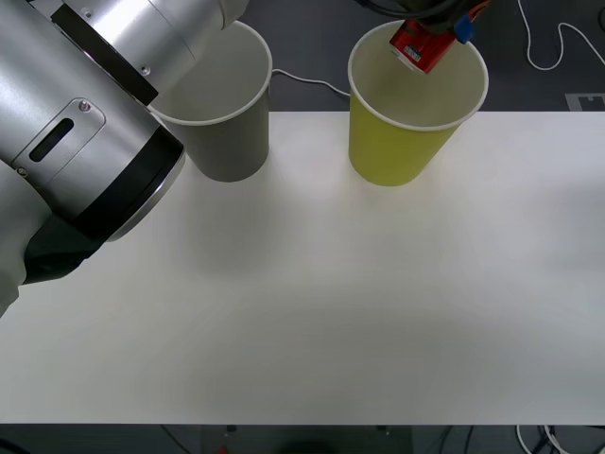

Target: Put the can into the green bin and the plastic bottle into the gray bin

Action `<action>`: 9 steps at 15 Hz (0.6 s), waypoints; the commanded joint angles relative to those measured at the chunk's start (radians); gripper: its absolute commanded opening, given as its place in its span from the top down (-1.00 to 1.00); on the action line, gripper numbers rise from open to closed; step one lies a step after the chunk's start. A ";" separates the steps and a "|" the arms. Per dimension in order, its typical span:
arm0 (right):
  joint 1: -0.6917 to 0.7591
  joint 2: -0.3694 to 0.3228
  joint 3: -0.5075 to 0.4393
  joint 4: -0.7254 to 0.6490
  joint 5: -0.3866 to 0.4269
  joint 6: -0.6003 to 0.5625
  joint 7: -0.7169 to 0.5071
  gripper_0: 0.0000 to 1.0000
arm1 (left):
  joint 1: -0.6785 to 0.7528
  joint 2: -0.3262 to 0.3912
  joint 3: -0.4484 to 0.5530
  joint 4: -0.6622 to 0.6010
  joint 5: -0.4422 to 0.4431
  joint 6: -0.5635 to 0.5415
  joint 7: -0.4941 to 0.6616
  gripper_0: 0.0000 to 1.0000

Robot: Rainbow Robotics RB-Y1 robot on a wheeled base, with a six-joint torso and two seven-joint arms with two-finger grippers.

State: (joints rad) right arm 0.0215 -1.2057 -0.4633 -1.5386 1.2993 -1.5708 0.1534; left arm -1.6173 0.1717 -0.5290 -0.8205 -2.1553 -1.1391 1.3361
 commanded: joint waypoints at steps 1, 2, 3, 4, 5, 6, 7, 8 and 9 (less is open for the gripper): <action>0.000 0.000 0.000 0.000 0.000 0.000 0.000 -1.00 | 0.001 0.000 0.000 0.000 0.006 -0.002 -0.002 -1.00; 0.000 0.000 0.000 0.000 0.000 0.000 0.000 -1.00 | 0.001 0.002 0.001 0.000 0.008 -0.004 -0.003 -1.00; 0.000 0.000 0.000 0.000 0.000 0.000 0.000 -1.00 | 0.001 0.002 0.001 -0.002 0.009 -0.011 -0.003 -1.00; 0.000 0.000 0.000 0.000 0.000 0.000 0.000 -1.00 | -0.001 0.011 0.003 -0.016 0.012 -0.028 -0.003 -1.00; 0.000 0.000 0.000 0.000 0.000 0.000 0.000 -1.00 | 0.001 0.023 0.007 -0.034 0.020 -0.048 -0.003 -1.00; 0.000 0.000 0.000 0.000 0.000 0.000 0.000 -1.00 | 0.001 0.046 0.021 -0.055 0.035 -0.082 -0.009 -1.00; 0.000 0.000 0.000 0.000 0.000 0.000 0.000 -1.00 | 0.001 0.066 0.040 -0.069 0.048 -0.116 -0.025 -1.00; 0.000 0.000 0.000 0.000 0.000 0.000 0.000 -1.00 | 0.001 0.084 0.064 -0.077 0.063 -0.149 -0.045 -1.00; 0.000 0.000 0.000 0.000 0.000 0.000 0.000 -1.00 | 0.001 0.120 0.076 -0.086 0.103 -0.189 -0.075 -1.00</action>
State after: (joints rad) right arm 0.0215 -1.2057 -0.4633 -1.5386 1.2993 -1.5708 0.1534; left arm -1.6171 0.2677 -0.4629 -0.8996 -2.0788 -1.2999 1.2818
